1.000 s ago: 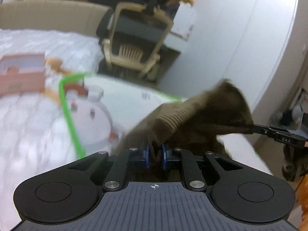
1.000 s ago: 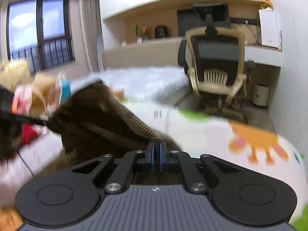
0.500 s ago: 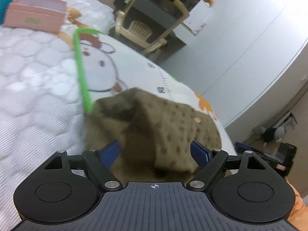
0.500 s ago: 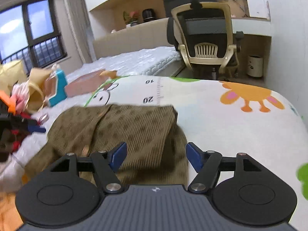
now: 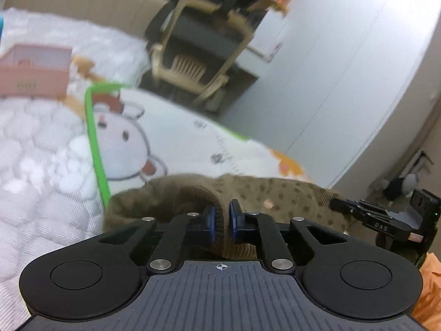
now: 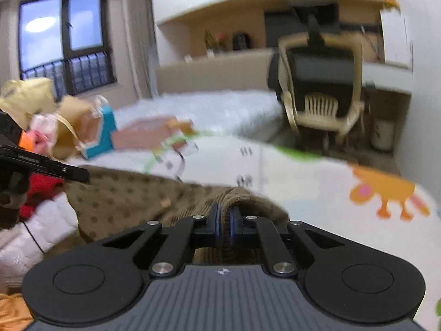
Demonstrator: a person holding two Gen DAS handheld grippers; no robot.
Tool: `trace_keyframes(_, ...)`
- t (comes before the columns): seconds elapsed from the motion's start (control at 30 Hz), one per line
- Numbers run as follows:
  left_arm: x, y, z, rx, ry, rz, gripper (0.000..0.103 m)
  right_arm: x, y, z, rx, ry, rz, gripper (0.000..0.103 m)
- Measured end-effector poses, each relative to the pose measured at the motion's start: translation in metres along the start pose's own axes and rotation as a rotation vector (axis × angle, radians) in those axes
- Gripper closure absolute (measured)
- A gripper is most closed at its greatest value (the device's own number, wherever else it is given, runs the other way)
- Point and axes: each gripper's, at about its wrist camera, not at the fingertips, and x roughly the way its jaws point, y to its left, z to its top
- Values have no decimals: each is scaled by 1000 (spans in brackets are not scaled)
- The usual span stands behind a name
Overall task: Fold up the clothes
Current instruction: 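Lift the olive polka-dot garment with both grippers and fold it over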
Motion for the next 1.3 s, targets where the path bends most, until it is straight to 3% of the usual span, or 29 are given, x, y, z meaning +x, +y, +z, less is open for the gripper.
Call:
trace_keyframes(0.07,-18,-8,-9,19,7,-11,91,-20,3,-3,-1,-7,13,97)
trace_keyframes(0.17,-29,-8,-29,20,49,-14,90,-33,1,-31,25,63,28,97)
trace_keyframes(0.27,-12,5,-28,-35,76,-27,78,-20,-2,-78,64,219,23,94)
trace_keyframes(0.3,-7,10,-28,-54,85,-31,76,-20,-6,-82,80,232,16,91)
trace_keyframes(0.37,4,19,-27,-90,103,-40,69,-19,-14,-88,112,249,2,74)
trace_keyframes(0.4,10,23,-27,-109,112,-44,52,-19,-18,-91,128,258,-6,67)
trace_keyframes(0.43,15,28,-26,-127,120,-48,38,-22,-26,-83,164,223,-6,48)
trace_keyframes(0.47,21,33,-26,-145,129,-53,34,-25,-34,-74,203,183,-6,29)
trace_keyframes(0.5,26,37,-25,-164,138,-57,31,-24,-42,-65,245,154,6,24)
trace_keyframes(0.63,48,55,-24,-237,174,-74,18,5,-78,-41,435,130,82,15)
trace_keyframes(0.8,86,71,-16,-295,216,-120,15,90,-112,-43,645,299,236,11)
trace_keyframes(0.93,117,70,20,-262,182,-134,14,148,-119,-13,588,259,227,11)
trace_keyframes(1.07,121,62,61,-119,58,-26,14,165,-117,23,456,102,144,11)
trace_keyframes(1.17,111,66,68,-67,55,29,12,165,-110,34,310,118,28,11)
trace_keyframes(1.3,87,66,64,-19,36,4,10,141,-95,37,72,70,-93,11)
